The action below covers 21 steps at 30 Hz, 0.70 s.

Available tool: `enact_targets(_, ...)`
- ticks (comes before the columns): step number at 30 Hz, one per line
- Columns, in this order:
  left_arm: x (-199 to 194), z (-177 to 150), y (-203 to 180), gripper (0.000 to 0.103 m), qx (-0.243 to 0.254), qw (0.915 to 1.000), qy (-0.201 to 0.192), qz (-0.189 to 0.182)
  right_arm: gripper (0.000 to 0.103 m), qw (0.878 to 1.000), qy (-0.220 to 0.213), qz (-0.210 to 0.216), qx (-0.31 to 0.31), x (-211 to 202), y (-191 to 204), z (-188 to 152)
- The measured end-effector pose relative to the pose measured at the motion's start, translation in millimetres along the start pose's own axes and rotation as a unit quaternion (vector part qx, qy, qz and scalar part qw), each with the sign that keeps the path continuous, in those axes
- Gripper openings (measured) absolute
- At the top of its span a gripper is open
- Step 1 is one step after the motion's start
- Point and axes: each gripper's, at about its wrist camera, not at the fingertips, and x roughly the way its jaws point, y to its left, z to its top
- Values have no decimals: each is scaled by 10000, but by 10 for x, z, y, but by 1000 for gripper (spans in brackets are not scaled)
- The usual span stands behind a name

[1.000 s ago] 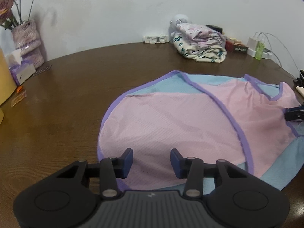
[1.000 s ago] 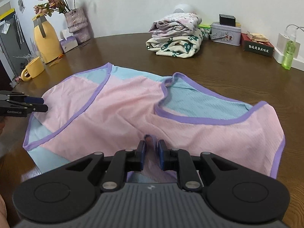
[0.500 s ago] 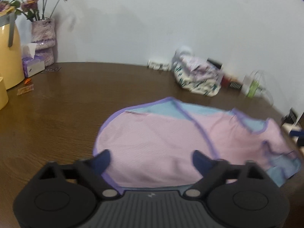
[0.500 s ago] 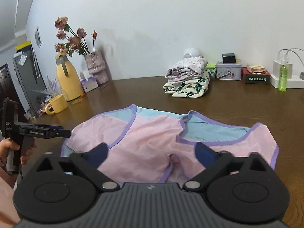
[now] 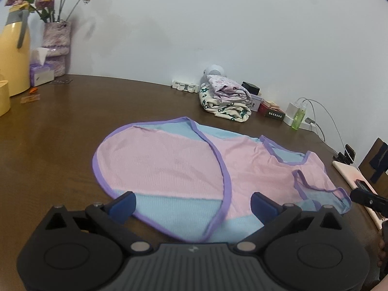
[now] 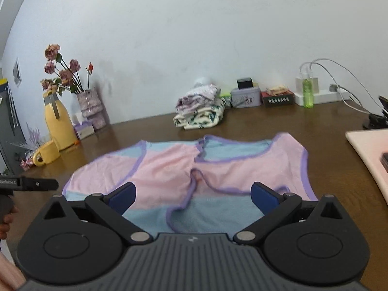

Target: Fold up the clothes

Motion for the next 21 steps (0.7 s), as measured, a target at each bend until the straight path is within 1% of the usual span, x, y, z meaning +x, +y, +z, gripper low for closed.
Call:
enact_targets(3,-125,-78,-43,101,17,9998,-92,152,103,9997,19,-20,255,-142,-68,-55)
enact_targets(5,-194,-95,-47,101,-18,9997,-135,214,103,9995,-7,-121,297,-225,-110,-59)
enact_targets(9,-270,-79,-59,101,-40,9993,-223,302,103,9996,99,-258,60,-254,-104,-47)
enact_targets(13,-268,-102,-121,101,166,9991,-174,350,103,9989,205,-395,-178,-282,-99,-35)
enact_targets(15,-242,-99,-173,99,507,9981,-53,345,103,9982,258,-463,-296,-296,-96,-29)
enact_targets(17,-218,-88,-237,96,945,9950,73,327,103,9971,315,-536,-436,-310,-92,-22)
enact_targets(19,-198,-73,-318,95,1518,9878,165,303,103,9884,461,-705,-1262,-314,-18,33)
enact_targets(21,-156,-77,-399,87,2083,9773,295,252,102,9781,582,-606,-1905,-306,52,87)
